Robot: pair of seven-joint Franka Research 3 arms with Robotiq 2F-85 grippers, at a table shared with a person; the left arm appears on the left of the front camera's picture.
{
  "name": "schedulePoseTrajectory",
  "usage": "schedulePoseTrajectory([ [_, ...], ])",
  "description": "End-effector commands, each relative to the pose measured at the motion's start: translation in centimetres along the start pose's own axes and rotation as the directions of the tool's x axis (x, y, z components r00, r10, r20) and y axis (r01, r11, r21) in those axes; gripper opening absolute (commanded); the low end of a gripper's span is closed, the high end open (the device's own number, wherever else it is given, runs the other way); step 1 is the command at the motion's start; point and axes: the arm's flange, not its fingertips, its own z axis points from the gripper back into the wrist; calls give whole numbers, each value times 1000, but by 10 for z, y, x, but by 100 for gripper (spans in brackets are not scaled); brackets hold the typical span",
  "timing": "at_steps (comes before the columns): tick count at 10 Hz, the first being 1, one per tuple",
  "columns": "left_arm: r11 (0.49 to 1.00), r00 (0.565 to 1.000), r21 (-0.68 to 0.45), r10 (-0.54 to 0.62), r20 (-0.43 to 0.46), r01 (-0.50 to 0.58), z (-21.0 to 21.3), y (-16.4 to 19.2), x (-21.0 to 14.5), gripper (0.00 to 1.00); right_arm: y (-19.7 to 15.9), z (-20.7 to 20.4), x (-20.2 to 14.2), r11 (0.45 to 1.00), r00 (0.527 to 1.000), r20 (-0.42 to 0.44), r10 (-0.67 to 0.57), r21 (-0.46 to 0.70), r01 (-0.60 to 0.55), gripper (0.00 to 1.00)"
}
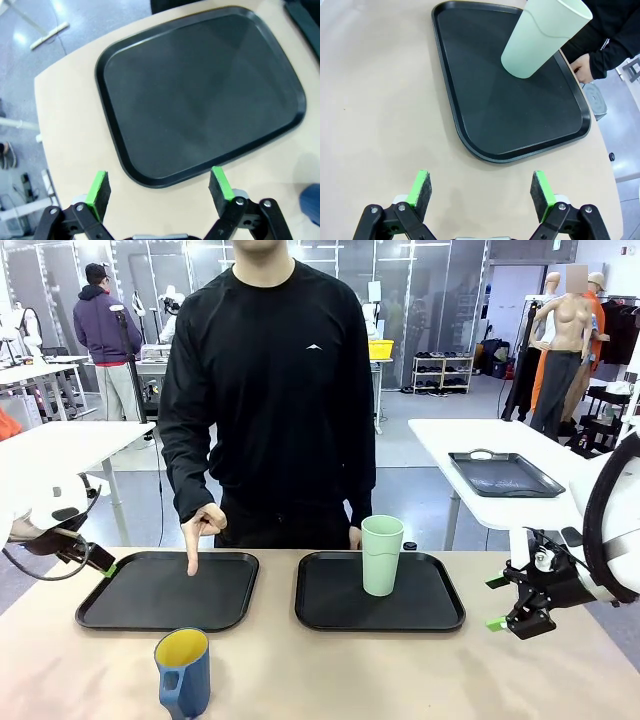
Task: Sort and store the cups by type.
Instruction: Pick up the Handle plastic cup and place it into the empty Flat Tray.
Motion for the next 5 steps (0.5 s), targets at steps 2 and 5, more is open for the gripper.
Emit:
schedulePoseTrajectory([
  [2,972,976,-106,-205,67,211,-12,36,-21,100,-3,-1,-1,1000,1000,13,-2,-5,2,100],
  [5,903,924,-199,-362,120,380,-29,66,-46,100,-3,-1,-1,1000,1000,13,-2,-5,2,100],
])
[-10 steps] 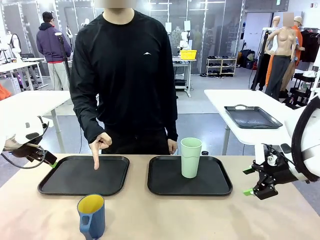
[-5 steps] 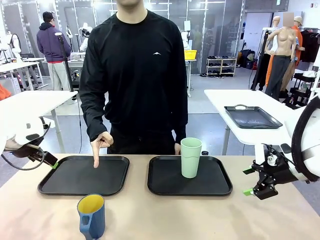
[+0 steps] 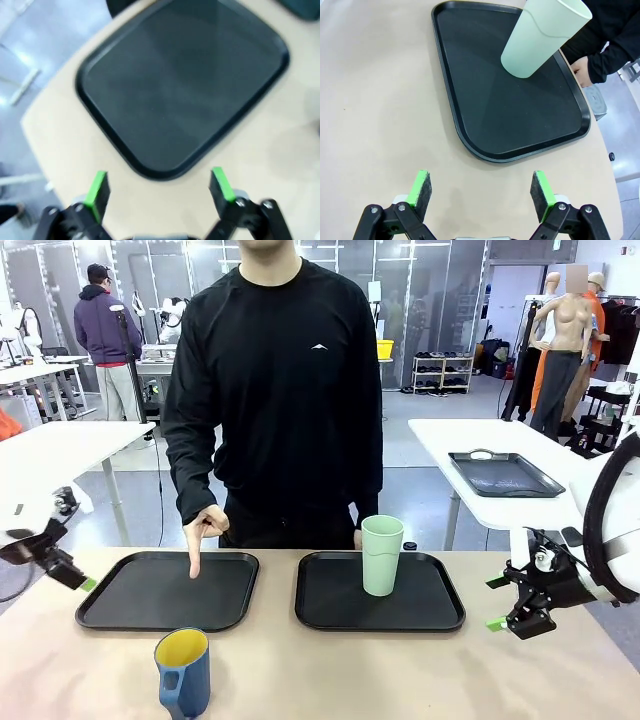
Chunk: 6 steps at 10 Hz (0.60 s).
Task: Sort and store the cups by type.
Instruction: Pick up the Handle plastic cup and place it into the empty Flat Tray.
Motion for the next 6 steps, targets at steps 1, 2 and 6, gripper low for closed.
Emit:
schedulePoseTrajectory([
  [1,989,996,-126,-73,48,78,-20,20,-26,100,-3,-1,-1,1000,1000,13,-2,-5,2,100],
  [2,989,997,-130,-67,38,72,-24,21,-30,100,-3,-1,-1,1000,1000,13,-2,-5,2,100],
  [6,994,998,-83,-63,26,65,-5,8,-26,100,-3,-1,-1,1000,1000,13,-2,-5,2,100],
])
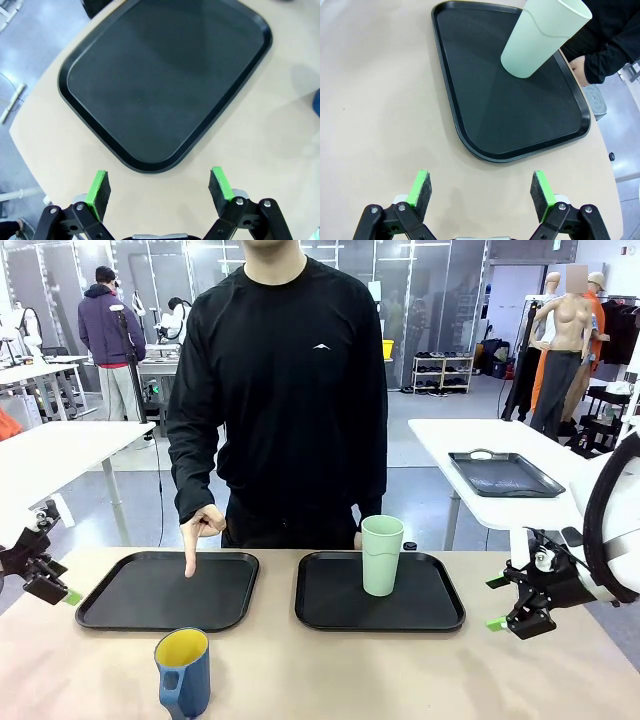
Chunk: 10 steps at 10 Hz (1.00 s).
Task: Sort and store the cups by type.
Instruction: Pick up the Handle plastic cup and place it into the empty Flat Tray.
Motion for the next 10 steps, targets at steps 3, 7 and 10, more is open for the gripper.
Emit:
schedulePoseTrajectory([
  [3,945,933,72,-299,-199,318,8,18,-16,100,-3,-1,-1,1000,1000,13,-2,-4,2,100],
  [7,893,921,-249,-389,-11,375,30,19,-55,100,-3,-1,-1,1000,1000,13,-2,-4,2,100],
  [10,774,873,-427,-479,87,467,14,11,-73,100,-3,-1,-1,1000,1000,13,-2,-4,2,100],
])
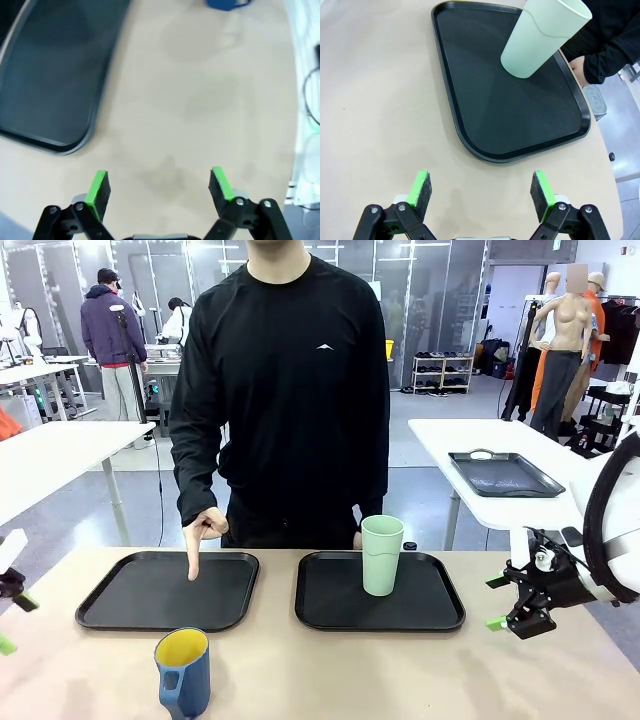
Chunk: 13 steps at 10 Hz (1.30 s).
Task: Sort and store the cups by type.
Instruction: Pick up the Handle plastic cup and place it into the empty Flat Tray.
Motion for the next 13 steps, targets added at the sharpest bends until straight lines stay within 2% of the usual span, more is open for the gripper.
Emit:
schedulePoseTrajectory([
  [1,991,997,-112,-60,54,66,-8,16,-15,100,-3,-1,-1,1000,1000,13,-1,-5,1,100],
  [2,989,981,-132,-35,191,61,-20,16,-19,100,-3,-1,-1,1000,1000,13,-1,-5,1,100],
  [3,985,936,-167,21,350,40,-28,12,-19,100,-3,-1,-1,1000,1000,13,-1,-5,1,100],
  [4,987,865,-161,65,498,19,-33,10,-19,100,-3,-1,-1,1000,1000,13,-1,-5,1,100],
  [5,983,765,-181,133,630,-21,-38,9,-19,100,-3,-1,-1,1000,1000,13,-1,-5,1,100],
  [6,967,646,-245,230,728,-67,-41,8,-18,100,-3,-1,-1,1000,1000,13,-1,-5,1,100],
  [7,963,575,-253,256,777,-87,-44,8,-18,100,-3,-1,-1,1000,1000,13,-1,-5,1,100],
  [10,970,543,-237,231,807,-60,-47,13,-5,100,-3,-1,-1,1000,1000,13,-1,-5,1,100],
  [11,967,560,-241,246,791,-84,-45,17,-1,100,-3,-1,-1,1000,1000,13,-1,-5,1,100],
  [13,965,546,-249,250,800,-77,-49,3,-9,100,-3,-1,-1,1000,1000,13,-1,-5,1,100],
])
